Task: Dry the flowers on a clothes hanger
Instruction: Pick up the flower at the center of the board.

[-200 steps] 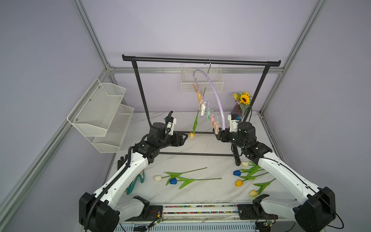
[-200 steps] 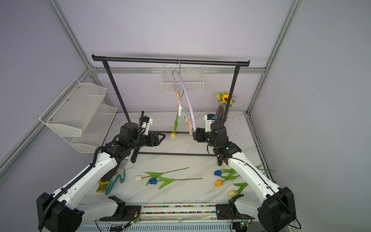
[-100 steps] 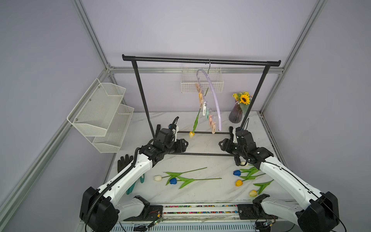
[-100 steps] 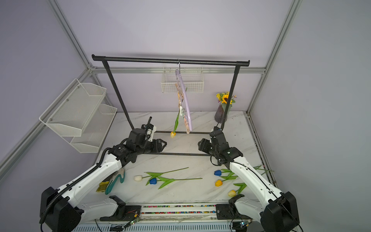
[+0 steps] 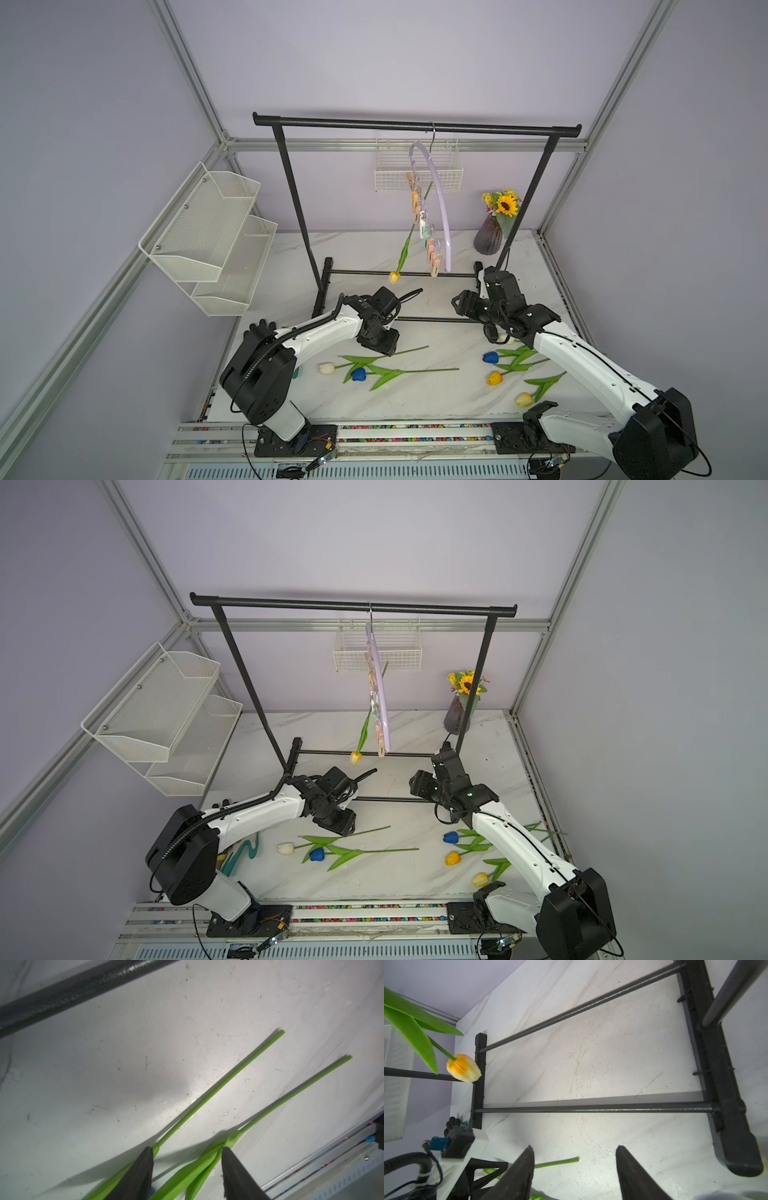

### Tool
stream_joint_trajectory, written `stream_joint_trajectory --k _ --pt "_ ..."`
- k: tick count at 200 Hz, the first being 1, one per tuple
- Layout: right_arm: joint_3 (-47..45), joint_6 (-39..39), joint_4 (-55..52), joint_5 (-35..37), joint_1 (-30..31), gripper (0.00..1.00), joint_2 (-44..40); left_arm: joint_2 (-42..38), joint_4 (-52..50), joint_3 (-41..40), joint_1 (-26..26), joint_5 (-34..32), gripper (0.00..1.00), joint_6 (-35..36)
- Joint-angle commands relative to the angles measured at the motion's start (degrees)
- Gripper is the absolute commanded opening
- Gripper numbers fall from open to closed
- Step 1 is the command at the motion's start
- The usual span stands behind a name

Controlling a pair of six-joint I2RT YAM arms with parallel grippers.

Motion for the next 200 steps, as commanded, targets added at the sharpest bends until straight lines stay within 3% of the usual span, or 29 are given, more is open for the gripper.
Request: stream_joint_trajectory --k 1,25,76,114,200 --pt "1.1 -2.7 1.4 -1.8 -0.8 0.64 -0.4 2.0 -5.6 3.3 -0.7 -2.3 0.54 5.5" --pt "0.2 -3.3 2.3 -2.1 -1.3 0.64 -2.1 5.6 -7.7 4.1 -0.9 -6.8 0.5 7.1" --pt "0.1 -3.7 4.4 -3.6 -3.0 0.64 -1.3 7.5 -5.1 1.6 -1.2 -6.1 0.44 10.5" --pt "0.8 -3.7 5.1 -5.0 -3.6 0.63 0.7 9.2 -3.8 0.3 -2.1 -8.5 0.3 8.8" --pt "0.0 -3.4 6.1 -6.3 -4.1 0.62 -0.5 9.6 -1.8 1.2 -3.2 -16.4 0.13 7.9"
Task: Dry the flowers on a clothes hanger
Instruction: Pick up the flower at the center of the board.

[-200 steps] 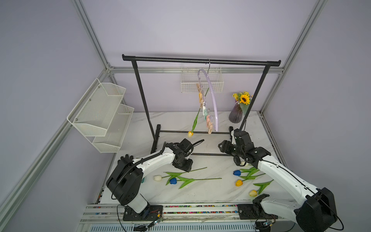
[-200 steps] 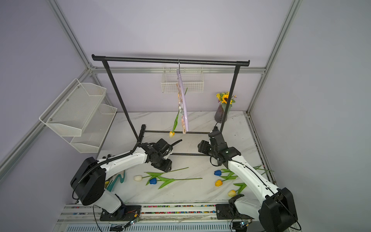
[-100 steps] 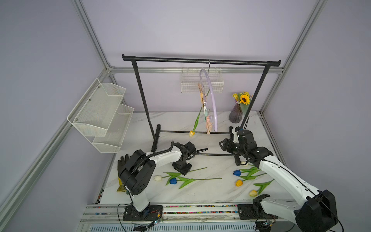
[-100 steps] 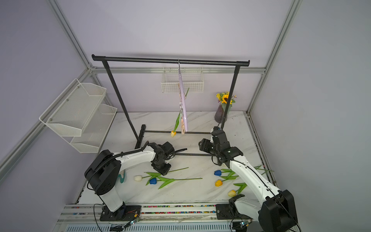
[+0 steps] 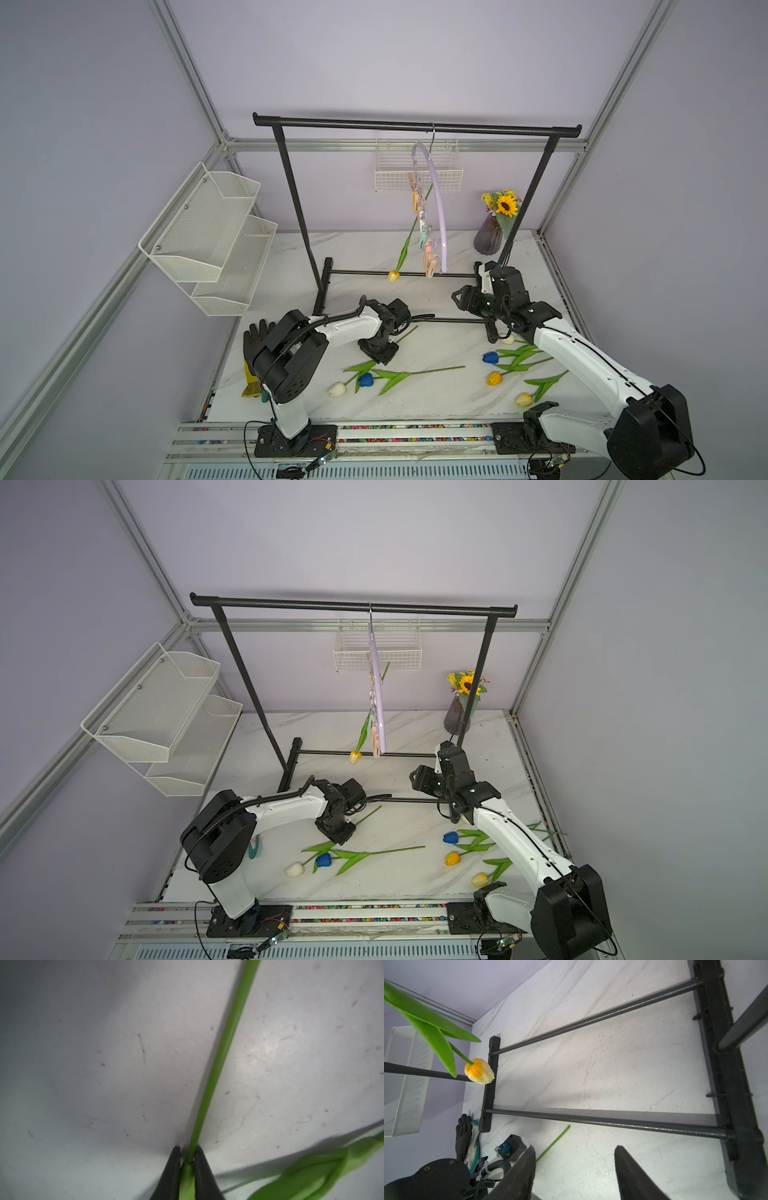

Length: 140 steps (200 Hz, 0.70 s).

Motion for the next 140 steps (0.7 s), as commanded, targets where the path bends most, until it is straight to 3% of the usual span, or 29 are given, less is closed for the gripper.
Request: stream_joint_trajectory --k 1,51,84,140 --pt "0.0 -0.4 1.7 -0.8 -0.4 0.62 -1.2 0.6 1.9 0.1 0.2 -5.8 0.13 -0.1" --pt "1.9 -1.1 6.5 -5.5 -0.4 0.57 2.1 -4.1 -2.1 2.9 0.2 -12.2 0.06 0.2" --pt "3.9 0.3 10.3 -6.5 -0.4 0.55 3.7 -8.0 -6.4 5.2 0.2 -17.7 0.05 -3.5" --pt "-1.4 3.4 22.8 -11.5 -0.4 0.53 2.5 -14.9 -5.0 5.6 0.2 -19.7 0.04 -8.4"
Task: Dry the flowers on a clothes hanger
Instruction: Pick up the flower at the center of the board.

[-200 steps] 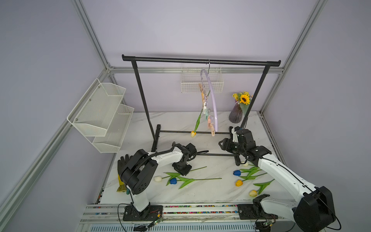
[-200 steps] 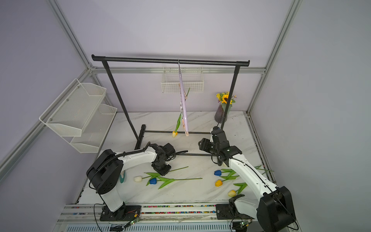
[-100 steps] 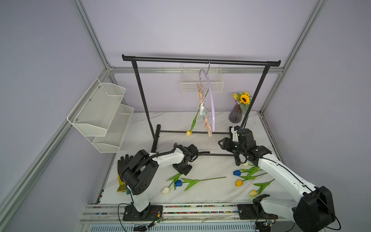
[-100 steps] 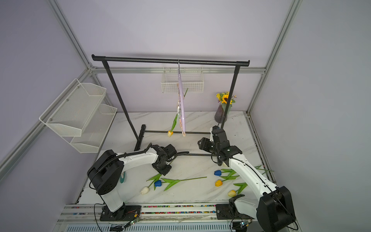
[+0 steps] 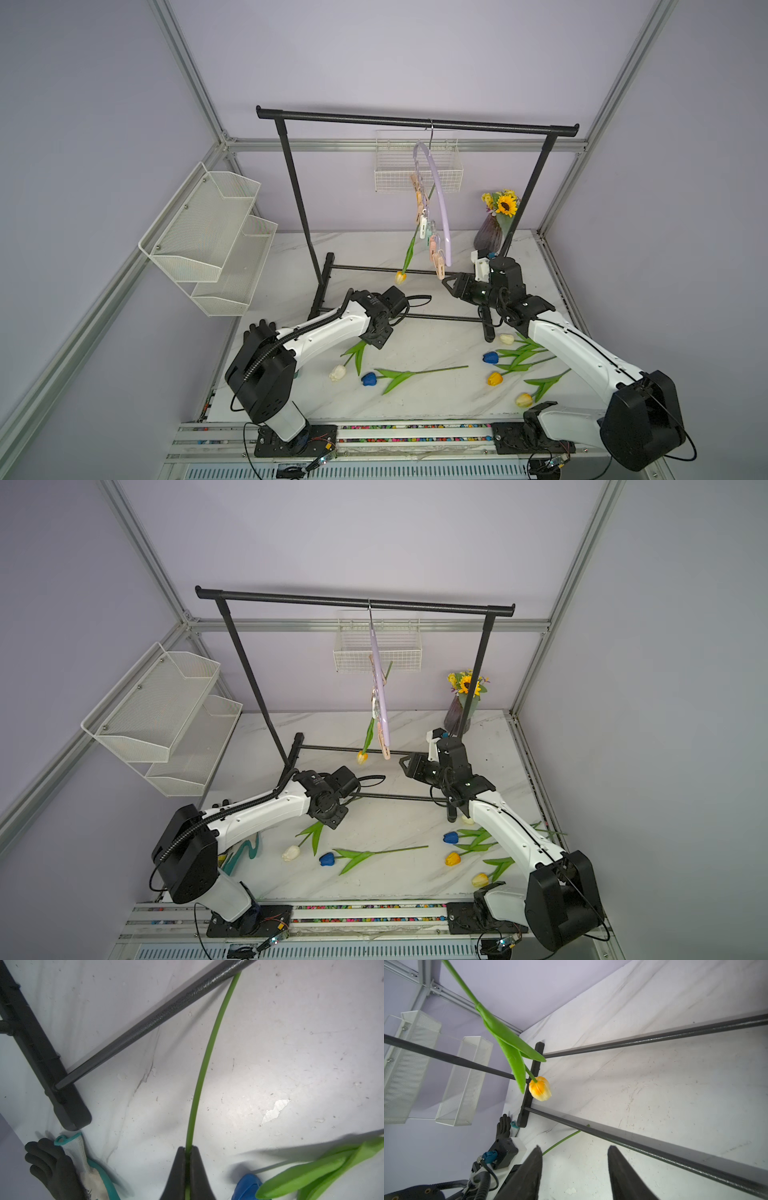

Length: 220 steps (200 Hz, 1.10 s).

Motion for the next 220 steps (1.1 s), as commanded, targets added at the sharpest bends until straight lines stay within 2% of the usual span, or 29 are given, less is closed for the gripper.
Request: stream_joint_trajectory --k 1,35,68,101,139,184,202,220 --pt "-2.9 1.3 7.8 -2.5 -0.3 0.53 -1.7 -4.5 1.0 0.6 0.2 -3.9 0.04 -4.6" --pt "-7.4 5.8 13.6 -1.8 -0.3 0.53 -5.8 -9.5 2.4 -1.7 0.2 -2.8 0.04 -7.0" --pt "-11.5 9.6 21.7 -4.1 -0.2 0.53 -7.6 -16.7 6.4 -5.0 0.2 1.9 0.04 -9.9" --pt "-13.1 9.8 26.7 -6.8 0.0 0.53 -9.3 -24.5 16.0 -12.2 0.3 6.0 0.03 -12.4" --pt "-13.0 8.8 33.6 -14.9 0.9 0.53 -8.3 -31.8 33.0 -21.1 0.3 12.3 0.02 -14.8" --pt "-13.6 6.8 41.6 -20.5 3.5 0.53 -6.3 -33.3 45.3 -24.7 0.3 18.7 0.01 -12.6" --pt "-14.5 6.9 46.8 -22.6 3.8 0.46 -5.5 -33.1 47.3 -24.9 0.3 20.5 0.01 -11.5" --pt "-15.6 7.2 52.1 -23.9 4.1 0.46 -4.9 -33.3 51.0 -26.3 0.3 23.1 0.01 -10.8"
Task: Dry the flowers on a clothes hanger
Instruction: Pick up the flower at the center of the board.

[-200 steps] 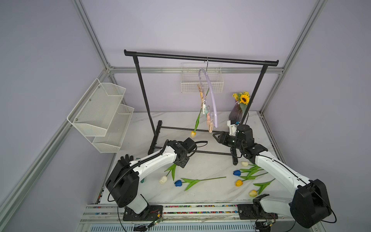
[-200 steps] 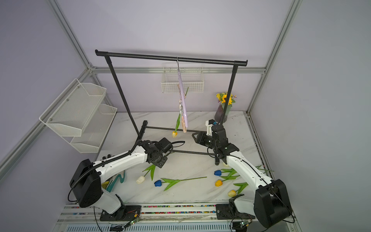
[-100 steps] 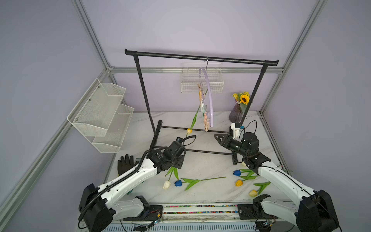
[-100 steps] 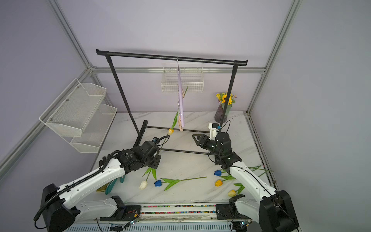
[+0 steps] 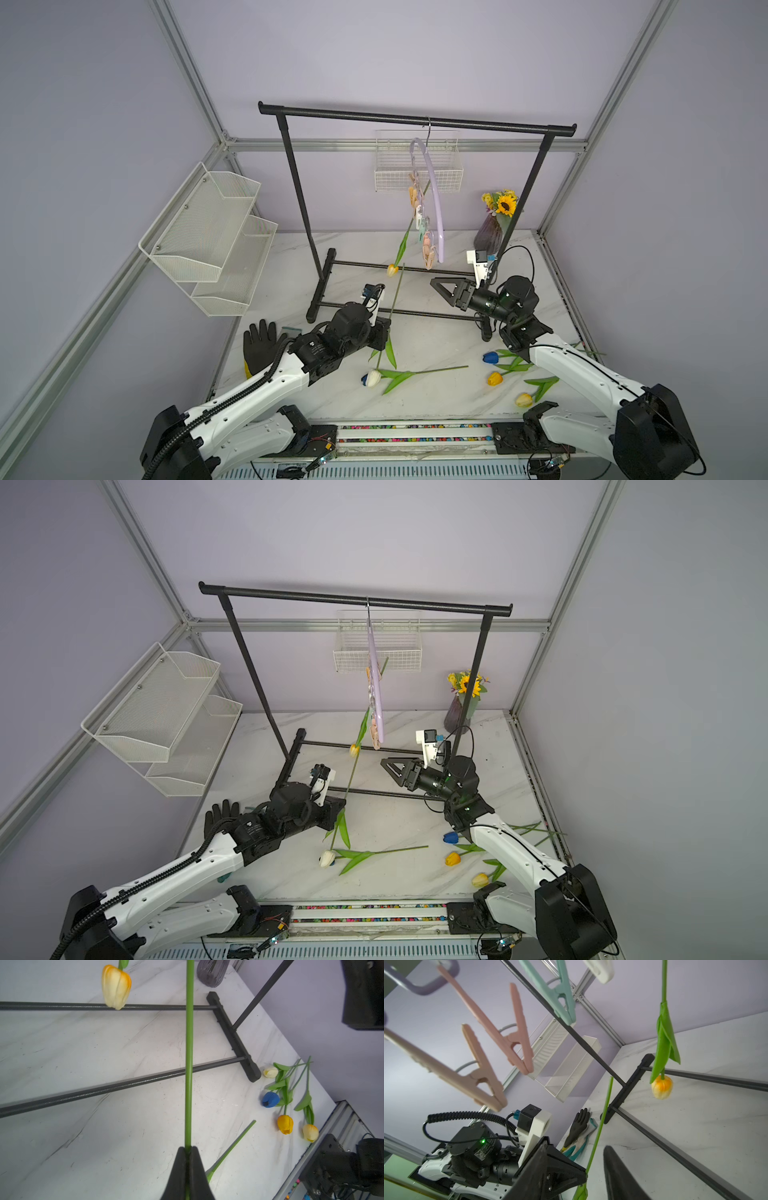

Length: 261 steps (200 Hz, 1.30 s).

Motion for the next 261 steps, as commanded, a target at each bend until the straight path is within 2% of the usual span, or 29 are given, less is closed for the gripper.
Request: stream_joint_trajectory --k 1,28,65,179,215,261 --pt "-1.7 -0.7 11.0 -4.1 0.6 0.46 0.7 -0.7 9.6 -0.7 0.2 5.0 0.01 1.6" --pt "-2.9 -0.6 17.5 -6.0 1.7 0.46 1.6 -1.1 14.6 -2.4 0.2 6.7 0.01 1.8" --pt "-3.1 -1.2 20.7 -7.4 2.9 0.45 3.2 -0.4 19.8 -3.4 0.2 8.7 0.01 1.1" --pt "-5.3 -2.0 21.7 -3.4 7.7 0.38 8.1 5.3 30.6 -2.3 0.2 13.7 0.0 -1.4" --pt "-6.3 -4.0 18.9 -0.5 7.9 0.38 6.8 5.1 30.3 -1.8 0.2 13.9 0.0 -1.1" --pt "-5.6 -10.4 5.7 4.3 7.9 0.45 1.2 3.2 29.5 -2.4 0.2 13.2 0.0 -1.1"
